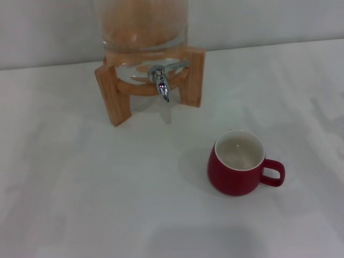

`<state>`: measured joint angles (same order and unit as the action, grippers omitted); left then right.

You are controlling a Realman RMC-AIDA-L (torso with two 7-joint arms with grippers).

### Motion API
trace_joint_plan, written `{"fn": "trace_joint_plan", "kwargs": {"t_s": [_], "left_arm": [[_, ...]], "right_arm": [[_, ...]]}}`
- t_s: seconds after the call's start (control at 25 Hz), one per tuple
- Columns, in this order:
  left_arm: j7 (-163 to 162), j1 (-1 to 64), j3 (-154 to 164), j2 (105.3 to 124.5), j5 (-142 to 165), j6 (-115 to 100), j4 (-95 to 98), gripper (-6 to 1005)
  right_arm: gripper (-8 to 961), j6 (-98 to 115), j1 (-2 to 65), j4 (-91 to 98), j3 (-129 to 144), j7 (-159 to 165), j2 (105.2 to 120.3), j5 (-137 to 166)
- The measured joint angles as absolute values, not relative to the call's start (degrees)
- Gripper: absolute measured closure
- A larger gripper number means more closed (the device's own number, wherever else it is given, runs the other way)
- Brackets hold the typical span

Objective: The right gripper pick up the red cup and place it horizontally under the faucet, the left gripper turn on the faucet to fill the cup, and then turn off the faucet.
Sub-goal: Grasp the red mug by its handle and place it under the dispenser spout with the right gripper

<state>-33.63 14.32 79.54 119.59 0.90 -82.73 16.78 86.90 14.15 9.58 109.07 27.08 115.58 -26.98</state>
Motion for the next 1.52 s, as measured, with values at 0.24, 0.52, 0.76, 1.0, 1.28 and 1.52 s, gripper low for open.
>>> {"fn": "trace_joint_plan", "kwargs": {"t_s": [0.24,0.52,0.76,1.0,1.28,1.52], "left_arm": [[-34.12,14.32,79.97,119.35,0.75,-82.57,16.66,124],[-34.13,14.26,79.98,119.32,1.84,-82.68,16.66,124],[-33.67,14.24,79.97,119.20,5.36,-82.75,16.69,124],[-33.59,14.08,79.96,119.17,6.72,-82.79,16.70,124],[-33.57,13.83,79.99,119.18,9.08,-82.89,16.70,124],[-33.49,13.68,79.98,119.18,9.83,-83.14,16.70,124]], "right_arm": [[115,86.85,14.31,9.58,110.12,26.91,115.67,-26.93],[115,86.78,13.96,9.26,112.68,26.74,115.61,-26.83],[115,87.72,11.84,8.93,115.16,26.90,115.60,-26.79],[114,91.43,9.07,7.86,119.26,26.93,115.38,-26.79],[114,95.28,7.07,6.03,124.18,27.30,115.33,-26.81],[114,96.94,6.00,4.83,128.25,27.32,115.31,-26.80]]}}
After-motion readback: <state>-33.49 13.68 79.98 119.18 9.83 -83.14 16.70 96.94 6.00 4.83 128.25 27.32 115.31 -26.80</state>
